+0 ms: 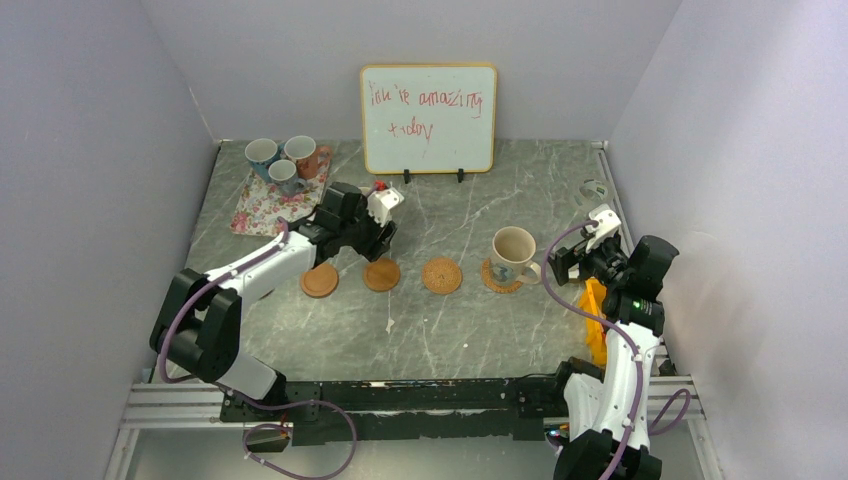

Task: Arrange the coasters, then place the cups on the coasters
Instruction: Pick up the cup at the center of the board.

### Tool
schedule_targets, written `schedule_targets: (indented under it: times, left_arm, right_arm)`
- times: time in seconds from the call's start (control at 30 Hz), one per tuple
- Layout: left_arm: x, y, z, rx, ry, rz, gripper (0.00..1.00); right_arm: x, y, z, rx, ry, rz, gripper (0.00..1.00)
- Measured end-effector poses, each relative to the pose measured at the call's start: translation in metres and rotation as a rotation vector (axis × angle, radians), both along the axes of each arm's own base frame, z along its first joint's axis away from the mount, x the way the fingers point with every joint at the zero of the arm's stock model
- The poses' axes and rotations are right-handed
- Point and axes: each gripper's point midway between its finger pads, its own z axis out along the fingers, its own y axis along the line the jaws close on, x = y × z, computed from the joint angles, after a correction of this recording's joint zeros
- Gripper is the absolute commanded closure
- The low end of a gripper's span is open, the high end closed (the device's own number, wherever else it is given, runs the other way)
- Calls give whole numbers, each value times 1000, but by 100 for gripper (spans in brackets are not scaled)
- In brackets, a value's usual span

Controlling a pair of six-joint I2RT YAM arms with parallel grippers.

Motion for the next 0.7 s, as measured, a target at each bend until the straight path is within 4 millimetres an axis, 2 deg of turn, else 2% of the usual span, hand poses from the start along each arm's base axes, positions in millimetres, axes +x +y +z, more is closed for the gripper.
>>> schedule_targets:
  times: [0.13, 0.2, 0.3, 0.43, 0.47, 0.5, 0.6, 0.7]
  left_arm:
    - [-2, -3, 3, -3, -8, -20, 37]
    - [-5, -4, 13, -16, -27, -29, 35]
    - [-8, -3, 48, -55, -115, -44, 30]
    - [-17, 5, 113, -117, -292, -49, 5]
    - [-19, 8, 126, -124, -332, -44, 2]
    - [-22, 13, 141, -133, -374, -34, 2]
    - [-26, 26, 168, -140, -471, 6, 4]
    - [-27, 46, 175, -119, -525, 67, 4]
  right_arm:
    - [0, 0, 0, 18, 9, -12, 0]
    - [1, -1, 0, 24, 11, -18, 0]
    - [1, -1, -2, 35, 23, -24, 0]
    - [3, -3, -6, 47, 43, -39, 0]
    - [3, -3, -6, 49, 46, -41, 0]
    - [3, -3, -6, 50, 47, -41, 0]
    - [3, -4, -7, 59, 54, -49, 0]
    - [3, -4, -7, 64, 57, -52, 0]
